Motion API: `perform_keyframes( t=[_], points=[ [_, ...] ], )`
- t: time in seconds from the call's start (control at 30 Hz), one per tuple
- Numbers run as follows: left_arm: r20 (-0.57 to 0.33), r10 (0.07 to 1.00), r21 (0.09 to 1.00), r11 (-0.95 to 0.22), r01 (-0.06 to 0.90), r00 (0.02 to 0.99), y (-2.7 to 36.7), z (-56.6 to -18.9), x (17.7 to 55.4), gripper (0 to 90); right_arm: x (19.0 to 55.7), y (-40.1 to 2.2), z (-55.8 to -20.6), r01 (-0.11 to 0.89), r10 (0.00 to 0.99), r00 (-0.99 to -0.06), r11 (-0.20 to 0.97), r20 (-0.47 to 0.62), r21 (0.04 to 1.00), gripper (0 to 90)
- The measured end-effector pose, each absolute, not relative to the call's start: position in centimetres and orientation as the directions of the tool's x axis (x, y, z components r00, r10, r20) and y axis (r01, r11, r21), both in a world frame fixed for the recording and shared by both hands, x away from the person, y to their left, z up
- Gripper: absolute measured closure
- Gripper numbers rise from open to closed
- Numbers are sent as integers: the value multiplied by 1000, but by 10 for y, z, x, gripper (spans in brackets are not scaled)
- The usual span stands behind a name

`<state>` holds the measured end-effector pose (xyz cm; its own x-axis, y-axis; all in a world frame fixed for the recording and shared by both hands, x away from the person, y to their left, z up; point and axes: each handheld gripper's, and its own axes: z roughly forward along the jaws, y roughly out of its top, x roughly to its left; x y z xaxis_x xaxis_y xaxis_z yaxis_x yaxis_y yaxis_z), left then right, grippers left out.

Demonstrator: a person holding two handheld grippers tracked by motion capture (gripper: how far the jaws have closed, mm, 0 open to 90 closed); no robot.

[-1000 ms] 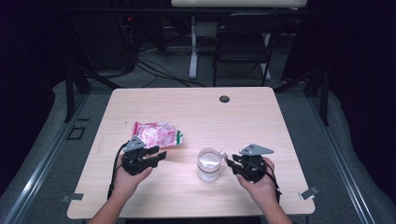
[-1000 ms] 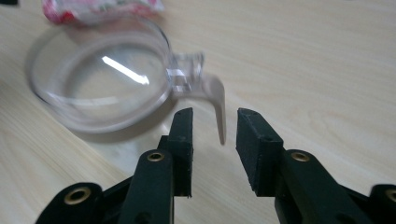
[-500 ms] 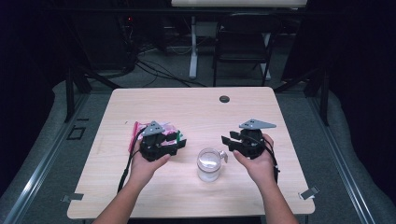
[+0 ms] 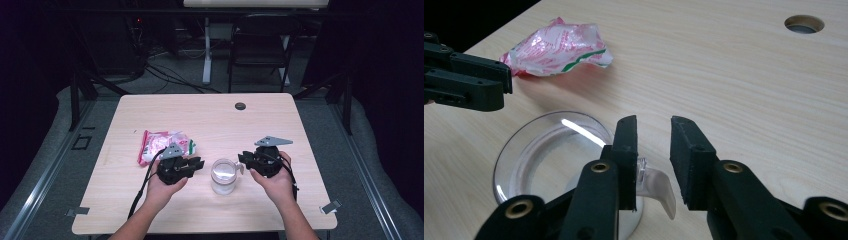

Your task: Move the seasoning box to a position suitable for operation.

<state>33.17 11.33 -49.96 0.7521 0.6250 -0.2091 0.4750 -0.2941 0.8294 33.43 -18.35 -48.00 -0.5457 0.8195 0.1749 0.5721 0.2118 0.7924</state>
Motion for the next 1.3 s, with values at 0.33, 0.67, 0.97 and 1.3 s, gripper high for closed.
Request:
perform_keyframes(
  t=[0.33,0.67,0.97,1.3],
  points=[
    [-210,604,804,-341,487,769,113,-500,317,848,333,-182,-482,614,820,-535,213,203,761,760],
    [-211,558,786,-392,479,803,100,-516,311,900,334,-178,-487,625,810,-550,237,204,744,810],
    [-196,529,782,-423,457,826,88,-520,307,900,331,-177,-487,616,813,-551,246,186,748,813],
    [-182,527,772,-446,452,830,86,-521,308,900,330,-179,-489,618,815,-543,223,203,754,815]
  ],
)
